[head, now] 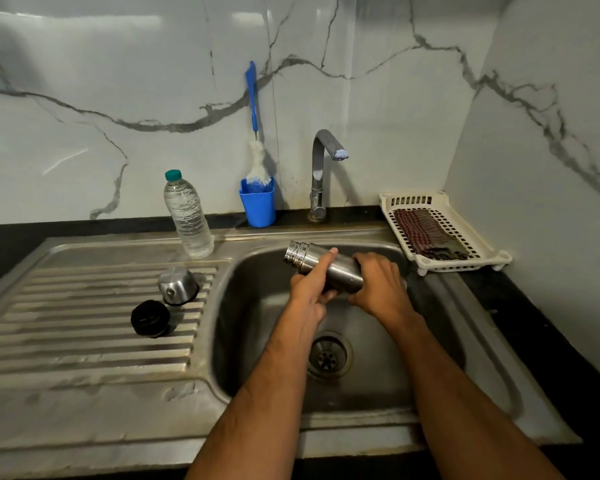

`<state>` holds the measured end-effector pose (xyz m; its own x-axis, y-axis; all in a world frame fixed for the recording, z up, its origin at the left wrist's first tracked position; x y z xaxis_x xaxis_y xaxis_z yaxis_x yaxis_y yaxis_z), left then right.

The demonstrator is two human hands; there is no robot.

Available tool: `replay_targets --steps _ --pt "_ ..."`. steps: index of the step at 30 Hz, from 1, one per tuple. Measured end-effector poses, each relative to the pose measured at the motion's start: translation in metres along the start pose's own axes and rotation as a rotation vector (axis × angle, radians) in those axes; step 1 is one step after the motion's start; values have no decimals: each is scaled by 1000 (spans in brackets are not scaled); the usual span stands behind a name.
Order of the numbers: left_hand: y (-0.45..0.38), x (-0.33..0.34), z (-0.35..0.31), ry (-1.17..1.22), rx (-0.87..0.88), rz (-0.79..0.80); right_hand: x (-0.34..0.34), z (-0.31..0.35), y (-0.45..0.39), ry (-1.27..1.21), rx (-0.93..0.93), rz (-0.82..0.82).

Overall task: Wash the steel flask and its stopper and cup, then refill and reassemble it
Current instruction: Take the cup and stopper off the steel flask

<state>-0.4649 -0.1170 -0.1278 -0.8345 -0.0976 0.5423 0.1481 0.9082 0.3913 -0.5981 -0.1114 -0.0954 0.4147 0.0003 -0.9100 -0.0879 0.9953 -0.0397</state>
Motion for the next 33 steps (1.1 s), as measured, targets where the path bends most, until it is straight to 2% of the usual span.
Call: replay_targets --steps 33 --pt "-3 2 4 162 -13 87 -22 17 3 226 -76 -130"
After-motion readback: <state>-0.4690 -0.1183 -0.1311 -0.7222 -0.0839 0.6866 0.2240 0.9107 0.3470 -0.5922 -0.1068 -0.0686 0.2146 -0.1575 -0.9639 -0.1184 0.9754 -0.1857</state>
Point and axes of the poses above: each hand's wrist, its own y-axis away from the middle knuckle, its own x-axis out of the palm, z = x × y, the point moved 6 cm from there along -y, towards the middle knuckle, and after that the axes turned 11 degrees about z, right-handed, at the moved point
